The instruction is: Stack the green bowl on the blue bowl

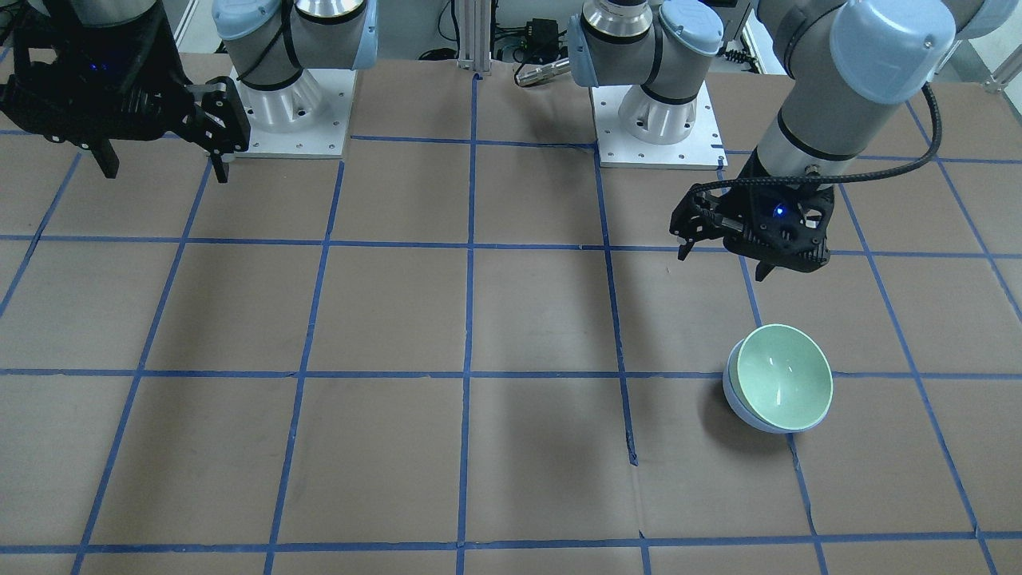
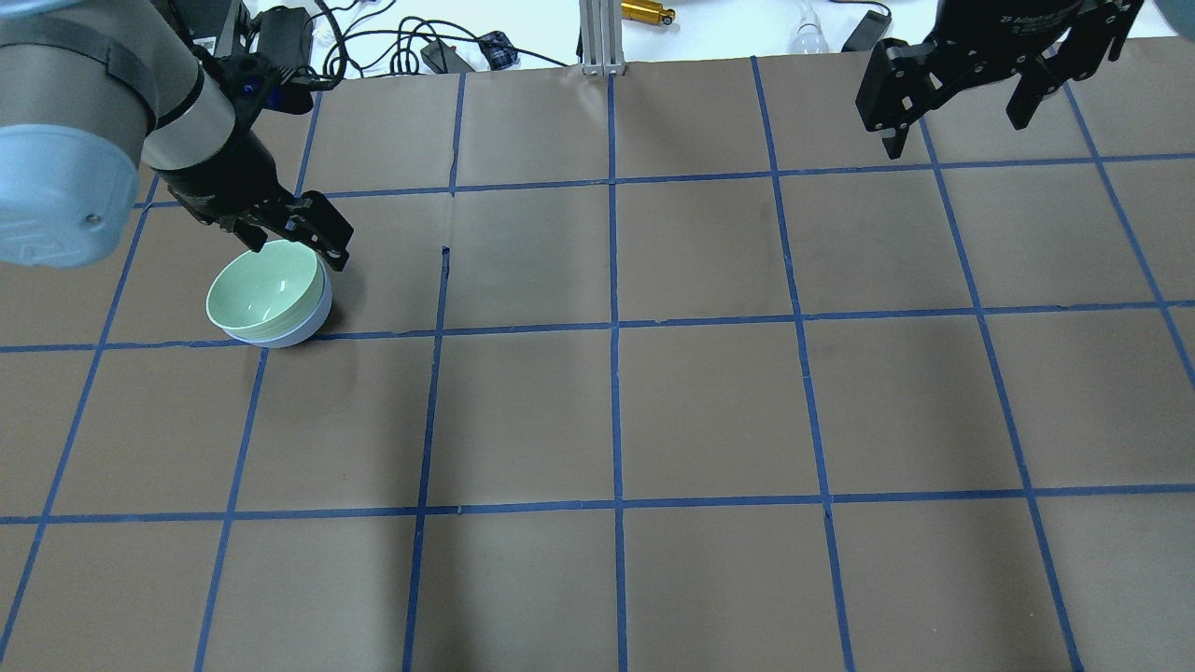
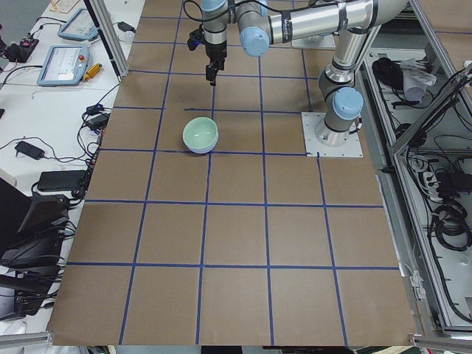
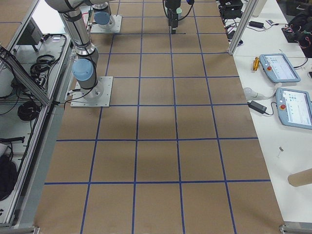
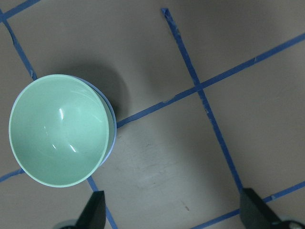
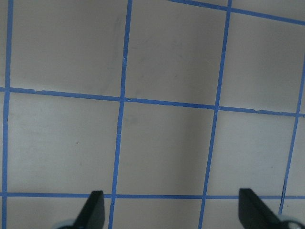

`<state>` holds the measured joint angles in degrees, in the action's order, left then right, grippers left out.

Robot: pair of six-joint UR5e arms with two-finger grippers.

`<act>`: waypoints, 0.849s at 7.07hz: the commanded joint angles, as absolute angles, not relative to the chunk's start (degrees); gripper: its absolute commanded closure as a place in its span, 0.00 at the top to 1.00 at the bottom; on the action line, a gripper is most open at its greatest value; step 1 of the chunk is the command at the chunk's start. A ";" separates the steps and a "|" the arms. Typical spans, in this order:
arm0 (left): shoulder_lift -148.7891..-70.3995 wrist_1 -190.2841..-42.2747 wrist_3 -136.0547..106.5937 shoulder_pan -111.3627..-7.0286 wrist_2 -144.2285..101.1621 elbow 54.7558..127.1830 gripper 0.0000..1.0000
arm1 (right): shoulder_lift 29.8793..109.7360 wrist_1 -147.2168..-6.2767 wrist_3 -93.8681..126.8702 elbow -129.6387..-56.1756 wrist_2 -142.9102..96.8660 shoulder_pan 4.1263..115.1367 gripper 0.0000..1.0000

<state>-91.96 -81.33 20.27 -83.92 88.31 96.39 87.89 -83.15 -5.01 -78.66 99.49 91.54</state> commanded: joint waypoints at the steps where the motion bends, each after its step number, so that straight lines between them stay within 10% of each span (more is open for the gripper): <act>1: -90.01 -86.55 7.78 -85.69 86.93 93.52 1.00 | 87.89 -83.14 -5.01 -78.66 99.49 91.50 1.00; 6: -87.37 -89.47 1.76 -91.49 89.65 93.34 1.00 | 87.89 -83.14 -5.01 -78.66 99.49 91.49 1.00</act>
